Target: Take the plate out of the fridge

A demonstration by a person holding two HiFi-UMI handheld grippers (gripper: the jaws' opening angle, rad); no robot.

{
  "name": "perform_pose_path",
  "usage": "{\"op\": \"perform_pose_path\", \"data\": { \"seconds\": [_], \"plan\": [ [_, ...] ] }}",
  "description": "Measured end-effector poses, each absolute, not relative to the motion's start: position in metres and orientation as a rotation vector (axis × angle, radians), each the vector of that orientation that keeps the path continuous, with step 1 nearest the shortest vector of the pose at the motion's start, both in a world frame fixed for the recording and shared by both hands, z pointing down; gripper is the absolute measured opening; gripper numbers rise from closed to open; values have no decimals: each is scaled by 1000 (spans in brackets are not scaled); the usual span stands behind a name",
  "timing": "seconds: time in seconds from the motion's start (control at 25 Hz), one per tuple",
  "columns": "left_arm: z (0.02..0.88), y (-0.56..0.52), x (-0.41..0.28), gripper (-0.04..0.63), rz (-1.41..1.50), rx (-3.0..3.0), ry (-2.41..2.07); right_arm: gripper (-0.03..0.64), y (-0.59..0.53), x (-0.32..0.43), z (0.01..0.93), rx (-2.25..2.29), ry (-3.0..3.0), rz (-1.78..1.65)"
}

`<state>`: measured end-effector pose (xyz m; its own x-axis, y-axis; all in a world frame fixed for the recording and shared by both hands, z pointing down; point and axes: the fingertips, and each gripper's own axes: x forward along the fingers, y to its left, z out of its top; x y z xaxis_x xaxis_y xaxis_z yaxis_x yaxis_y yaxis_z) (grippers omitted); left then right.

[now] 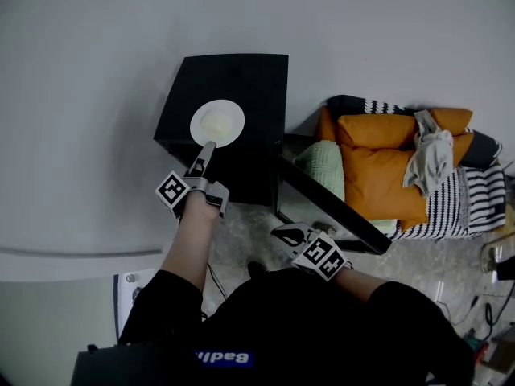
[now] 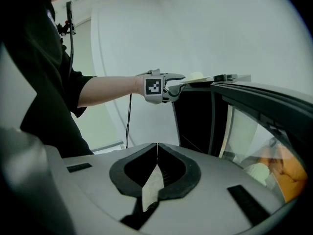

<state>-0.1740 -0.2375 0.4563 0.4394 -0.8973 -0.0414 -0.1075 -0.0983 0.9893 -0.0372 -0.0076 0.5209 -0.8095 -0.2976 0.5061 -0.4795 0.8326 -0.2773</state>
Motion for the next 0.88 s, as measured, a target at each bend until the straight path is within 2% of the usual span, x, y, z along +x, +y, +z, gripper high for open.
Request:
{"op": "perform_pose_path", "data": {
  "seconds": [0.08, 0.52, 0.88],
  "plan": [
    [460, -235, -174, 100, -836, 1537, -928, 11, -8, -38, 520, 576, -2566, 550],
    [459, -196, -166, 100, -799, 1563, -932, 11, -4, -43, 510, 565, -2598, 506],
    [476, -163, -177, 100, -666, 1644, -1119, 12, -5, -41, 510, 557, -2602, 491]
  ]
}}
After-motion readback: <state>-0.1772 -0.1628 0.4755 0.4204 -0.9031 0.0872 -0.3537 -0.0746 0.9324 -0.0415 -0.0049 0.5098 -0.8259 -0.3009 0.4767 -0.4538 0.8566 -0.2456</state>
